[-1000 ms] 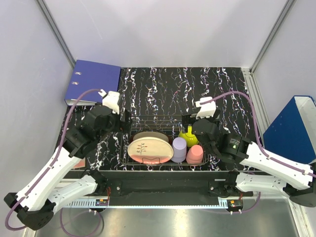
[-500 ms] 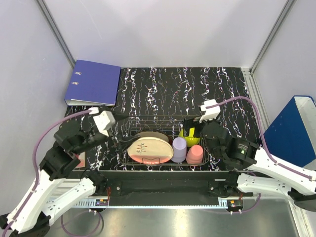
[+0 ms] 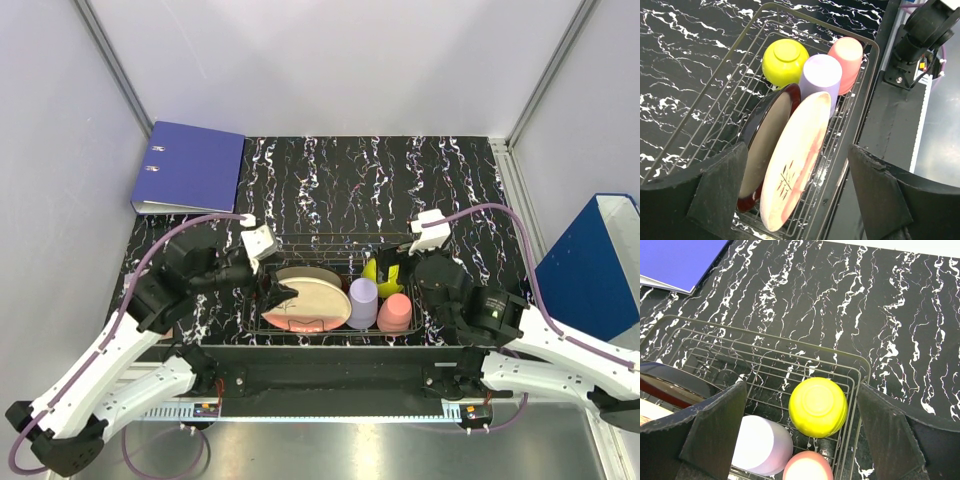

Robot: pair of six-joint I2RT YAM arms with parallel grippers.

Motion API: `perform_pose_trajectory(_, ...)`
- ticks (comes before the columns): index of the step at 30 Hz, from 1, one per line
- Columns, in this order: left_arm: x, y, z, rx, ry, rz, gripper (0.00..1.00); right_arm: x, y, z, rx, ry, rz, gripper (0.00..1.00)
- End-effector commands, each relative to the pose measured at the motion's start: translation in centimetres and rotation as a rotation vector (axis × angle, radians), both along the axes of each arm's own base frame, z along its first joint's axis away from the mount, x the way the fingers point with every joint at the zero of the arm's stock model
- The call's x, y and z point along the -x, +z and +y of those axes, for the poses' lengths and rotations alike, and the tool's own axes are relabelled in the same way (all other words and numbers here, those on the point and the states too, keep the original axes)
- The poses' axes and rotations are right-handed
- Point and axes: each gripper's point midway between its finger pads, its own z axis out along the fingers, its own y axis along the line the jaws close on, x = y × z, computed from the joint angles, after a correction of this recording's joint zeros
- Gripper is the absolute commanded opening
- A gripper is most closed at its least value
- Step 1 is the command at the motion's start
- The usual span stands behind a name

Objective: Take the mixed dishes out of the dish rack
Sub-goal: Pick up the plate from the dish rack.

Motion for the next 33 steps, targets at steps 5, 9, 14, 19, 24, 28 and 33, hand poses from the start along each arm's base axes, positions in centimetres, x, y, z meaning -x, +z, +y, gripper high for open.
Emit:
perform_pose_trajectory(5,-0.9,-0.7,-1.4,-0.011,-0.071,-0.062,0.69,-0.4,0.3,1.1,-0.019,0.006,-0.007,1.00)
perform_pose_trajectory(9,-0.8,-2.0,-1.7,-0.040,-0.093,-0.055,0.64,-0.5,0.0,1.1,-0.009,0.001,-0.005,1.00)
perform_pose_trajectory(14,-0.8,-3.4,-1.7,-0.079,-0.097,-0.062,0.58,-0.5,-0.2,1.2,-0.010,0.001,-0.005,1.00)
perform_pose_trajectory(19,-1.1,-4.2,-2.0,-0.091,-0.099,-0.046,0.50,-0.6,-0.4,1.3,-0.006,0.001,-0.003,1.00)
perform_pose_trajectory(24,-1.2,-5.3,-2.5,-0.116,-0.113,-0.013,0.43,-0.6,-0.6,1.2,-0.004,-0.006,-0.003,1.00)
perform_pose_trajectory(28,-1.1,-6.5,-2.8,-0.139,-0.124,0.012,0.40,-0.5,-0.7,0.9,-0.003,-0.007,-0.004,1.00)
perform_pose_trajectory(33,-1.0,-7.2,-2.9,-0.149,-0.129,0.027,0.36,-0.5,-0.8,0.9,-0.007,-0.009,-0.003,1.00)
